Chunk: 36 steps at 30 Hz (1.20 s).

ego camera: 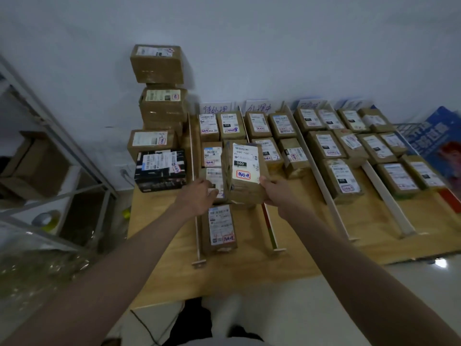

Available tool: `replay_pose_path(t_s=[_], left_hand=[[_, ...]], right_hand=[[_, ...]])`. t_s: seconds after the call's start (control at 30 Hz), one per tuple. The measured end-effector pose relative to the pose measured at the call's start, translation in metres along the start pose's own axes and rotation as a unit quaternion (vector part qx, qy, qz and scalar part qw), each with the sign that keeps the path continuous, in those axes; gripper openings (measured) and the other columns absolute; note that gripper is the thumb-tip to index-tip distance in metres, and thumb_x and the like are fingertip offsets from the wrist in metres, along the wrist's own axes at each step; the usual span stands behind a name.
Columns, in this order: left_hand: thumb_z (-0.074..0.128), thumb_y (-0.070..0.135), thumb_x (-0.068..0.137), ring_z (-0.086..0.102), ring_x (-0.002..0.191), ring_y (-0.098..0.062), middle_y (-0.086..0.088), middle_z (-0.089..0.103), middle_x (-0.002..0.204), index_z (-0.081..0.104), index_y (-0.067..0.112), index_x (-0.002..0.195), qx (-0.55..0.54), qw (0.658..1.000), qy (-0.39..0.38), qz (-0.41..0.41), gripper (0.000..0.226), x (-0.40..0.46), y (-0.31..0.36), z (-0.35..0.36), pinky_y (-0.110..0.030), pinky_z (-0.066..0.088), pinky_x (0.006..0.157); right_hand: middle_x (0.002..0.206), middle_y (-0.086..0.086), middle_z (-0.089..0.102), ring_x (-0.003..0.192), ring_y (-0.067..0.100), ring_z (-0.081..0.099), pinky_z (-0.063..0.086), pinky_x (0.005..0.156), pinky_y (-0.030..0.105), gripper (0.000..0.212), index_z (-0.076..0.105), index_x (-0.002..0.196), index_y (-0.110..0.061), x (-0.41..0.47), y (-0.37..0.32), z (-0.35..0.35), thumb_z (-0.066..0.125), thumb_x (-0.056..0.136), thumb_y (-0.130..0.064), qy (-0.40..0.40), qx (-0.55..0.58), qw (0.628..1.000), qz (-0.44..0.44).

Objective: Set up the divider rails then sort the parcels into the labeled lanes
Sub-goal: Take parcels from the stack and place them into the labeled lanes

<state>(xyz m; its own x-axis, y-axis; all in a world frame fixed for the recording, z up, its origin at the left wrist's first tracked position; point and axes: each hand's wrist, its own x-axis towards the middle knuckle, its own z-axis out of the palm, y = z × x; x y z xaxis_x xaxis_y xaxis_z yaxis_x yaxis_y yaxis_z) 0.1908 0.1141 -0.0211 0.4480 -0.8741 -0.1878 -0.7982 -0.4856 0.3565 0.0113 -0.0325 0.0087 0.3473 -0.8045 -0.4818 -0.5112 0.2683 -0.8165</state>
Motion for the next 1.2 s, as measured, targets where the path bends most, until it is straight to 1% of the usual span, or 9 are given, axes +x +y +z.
replay_pose_path(t_s=[0.1, 0.2, 0.27, 0.4, 0.53, 0.67, 0.8, 0.9, 1.2], left_hand=[[0.036, 0.045, 0.102, 0.056, 0.119, -0.027, -0.006, 0.055, 0.133, 0.057, 0.018, 0.132, 0.034, 0.999, -0.022, -0.012, 0.045, -0.023, 0.015, 0.033, -0.039, 0.048, 0.089], [0.038, 0.045, 0.102, 0.056, 0.119, -0.027, -0.006, 0.051, 0.14, 0.052, 0.016, 0.136, 0.068, 0.996, -0.045, -0.032, 0.048, -0.044, 0.025, 0.059, -0.038, 0.047, 0.09], [0.038, 0.046, 0.102, 0.058, 0.116, -0.027, -0.008, 0.052, 0.137, 0.053, 0.014, 0.135, 0.094, 0.992, -0.063, -0.047, 0.048, -0.055, 0.029, 0.073, -0.038, 0.047, 0.09], [0.039, 0.044, 0.101, 0.055, 0.117, -0.026, -0.007, 0.05, 0.137, 0.053, 0.014, 0.135, 0.089, 0.991, -0.078, -0.056, 0.048, -0.069, 0.031, 0.094, -0.038, 0.047, 0.091], [0.042, 0.041, 0.1, 0.054, 0.118, -0.025, -0.005, 0.048, 0.138, 0.053, 0.014, 0.134, 0.08, 0.993, -0.068, -0.044, 0.044, -0.07, 0.028, 0.106, -0.038, 0.045, 0.09], [0.045, 0.041, 0.099, 0.055, 0.114, -0.025, -0.006, 0.048, 0.134, 0.054, 0.013, 0.131, 0.081, 0.993, -0.076, -0.033, 0.043, -0.068, 0.022, 0.116, -0.038, 0.044, 0.088], [0.046, 0.045, 0.098, 0.055, 0.111, -0.023, -0.005, 0.049, 0.129, 0.055, 0.013, 0.127, 0.096, 0.991, -0.086, -0.029, 0.044, -0.066, 0.015, 0.124, -0.038, 0.044, 0.089], [0.046, 0.044, 0.098, 0.055, 0.112, -0.023, -0.004, 0.047, 0.13, 0.054, 0.013, 0.128, 0.098, 0.991, -0.089, -0.023, 0.044, -0.065, 0.012, 0.127, -0.038, 0.044, 0.09], [0.044, 0.039, 0.099, 0.057, 0.105, -0.02, -0.001, 0.047, 0.127, 0.058, 0.014, 0.122, 0.08, 0.994, -0.078, -0.001, 0.037, -0.062, 0.007, 0.125, -0.037, 0.046, 0.087]], right_hand=[[0.121, 0.012, 0.062, 0.108, 0.027, 0.061, 0.055, 0.088, 0.04, 0.046, 0.057, 0.126, 0.0, -0.015, 0.035, -0.018, 0.055, 0.099, -0.037, 0.01, -0.035, 0.999, 0.003], [0.117, 0.014, 0.064, 0.103, 0.028, 0.063, 0.056, 0.089, 0.045, 0.047, 0.061, 0.12, 0.002, -0.025, 0.067, -0.027, 0.056, 0.097, -0.039, 0.004, -0.053, 0.999, 0.01], [0.114, 0.017, 0.065, 0.101, 0.031, 0.064, 0.056, 0.089, 0.048, 0.049, 0.062, 0.117, 0.005, -0.03, 0.086, -0.03, 0.057, 0.096, -0.039, 0.004, -0.073, 0.997, 0.018], [0.115, 0.019, 0.063, 0.097, 0.032, 0.063, 0.053, 0.073, 0.04, 0.053, 0.061, 0.116, 0.006, -0.034, 0.114, -0.031, 0.056, 0.096, -0.042, -0.003, -0.114, 0.993, 0.032], [0.121, 0.019, 0.058, 0.105, 0.035, 0.061, 0.055, 0.088, 0.048, 0.062, 0.058, 0.121, 0.003, -0.03, 0.133, -0.027, 0.055, 0.09, -0.052, -0.001, -0.132, 0.99, 0.051], [0.12, 0.019, 0.058, 0.106, 0.036, 0.061, 0.054, 0.091, 0.053, 0.068, 0.057, 0.121, 0.001, -0.02, 0.147, -0.019, 0.053, 0.087, -0.057, -0.002, -0.164, 0.984, 0.068], [0.123, 0.02, 0.055, 0.108, 0.038, 0.059, 0.053, 0.092, 0.053, 0.064, 0.055, 0.123, 0.003, -0.009, 0.146, -0.011, 0.052, 0.092, -0.053, 0.0, -0.185, 0.98, 0.072], [0.125, 0.022, 0.053, 0.11, 0.039, 0.058, 0.052, 0.093, 0.049, 0.061, 0.053, 0.125, 0.005, 0.002, 0.141, -0.006, 0.051, 0.095, -0.049, -0.002, -0.209, 0.976, 0.066], [0.131, 0.021, 0.047, 0.113, 0.039, 0.056, 0.051, 0.096, 0.051, 0.056, 0.047, 0.13, 0.004, 0.025, 0.138, 0.006, 0.055, 0.096, -0.039, -0.013, -0.217, 0.972, 0.086]])
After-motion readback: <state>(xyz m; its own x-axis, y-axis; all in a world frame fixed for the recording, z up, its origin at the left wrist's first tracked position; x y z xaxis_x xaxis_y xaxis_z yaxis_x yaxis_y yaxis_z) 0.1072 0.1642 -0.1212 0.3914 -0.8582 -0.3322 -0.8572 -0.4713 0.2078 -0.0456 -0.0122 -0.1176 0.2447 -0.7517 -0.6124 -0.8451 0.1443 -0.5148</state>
